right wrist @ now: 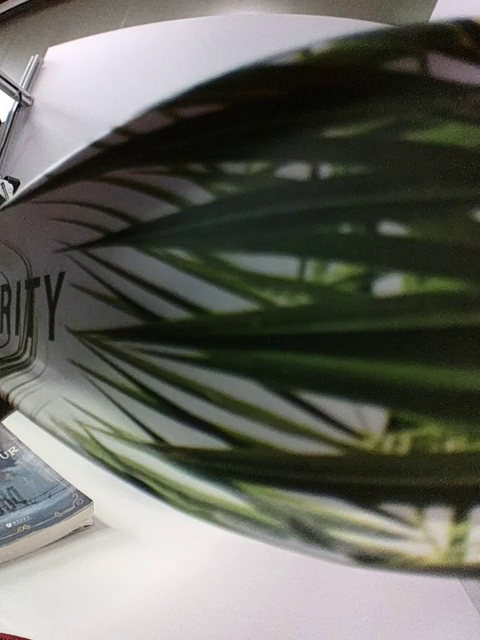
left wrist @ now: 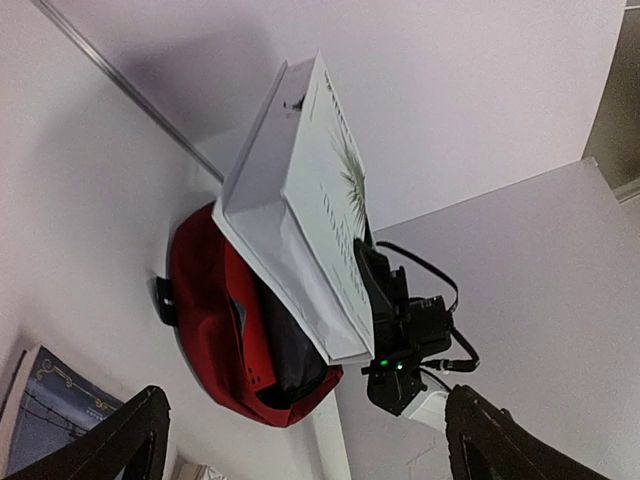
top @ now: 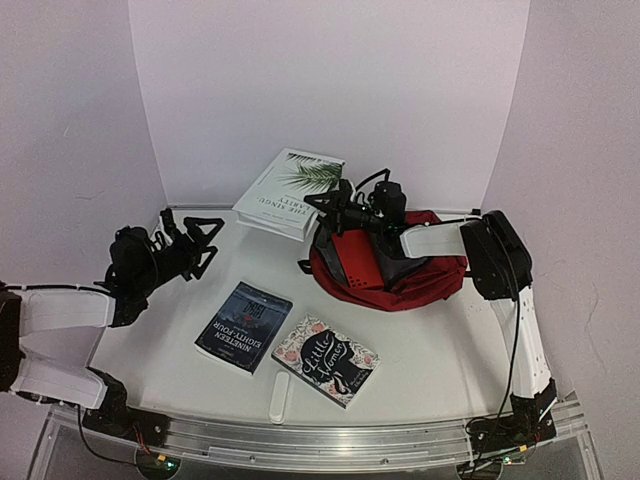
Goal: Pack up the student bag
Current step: Pick up the book from the center of the board.
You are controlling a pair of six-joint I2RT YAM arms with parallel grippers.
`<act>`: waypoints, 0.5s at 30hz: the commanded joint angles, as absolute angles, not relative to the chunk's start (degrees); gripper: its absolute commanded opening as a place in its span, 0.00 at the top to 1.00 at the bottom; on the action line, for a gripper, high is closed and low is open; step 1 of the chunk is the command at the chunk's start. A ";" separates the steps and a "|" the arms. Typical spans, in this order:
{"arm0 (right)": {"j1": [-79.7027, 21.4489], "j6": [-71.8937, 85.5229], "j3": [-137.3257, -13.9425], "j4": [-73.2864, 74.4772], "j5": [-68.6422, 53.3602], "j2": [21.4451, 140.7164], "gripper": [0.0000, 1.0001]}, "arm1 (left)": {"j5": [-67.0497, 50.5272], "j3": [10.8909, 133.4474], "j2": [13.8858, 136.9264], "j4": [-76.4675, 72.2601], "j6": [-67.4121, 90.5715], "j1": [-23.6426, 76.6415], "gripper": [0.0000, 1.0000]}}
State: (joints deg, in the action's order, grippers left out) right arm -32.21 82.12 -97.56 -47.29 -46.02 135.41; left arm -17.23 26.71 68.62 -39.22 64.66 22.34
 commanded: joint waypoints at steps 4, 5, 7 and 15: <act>-33.70 76.87 -94.35 -45.02 -40.76 127.75 0.79 | -9.05 32.84 82.69 -55.48 66.75 29.92 0.04; -33.92 76.74 -93.62 -45.03 -40.39 127.29 0.79 | -8.02 33.20 83.94 -57.28 66.83 30.61 0.04; -34.49 76.63 -92.60 -45.17 -39.97 126.74 0.79 | -6.64 33.74 86.06 -61.40 66.61 31.83 0.04; -37.18 81.07 -91.03 -50.14 -37.93 128.17 0.78 | -6.32 36.36 98.89 -75.76 72.02 34.74 0.12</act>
State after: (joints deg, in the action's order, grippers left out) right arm -35.47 79.20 -90.64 -42.91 -39.83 131.11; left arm -7.67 34.07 91.84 -62.21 67.78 33.81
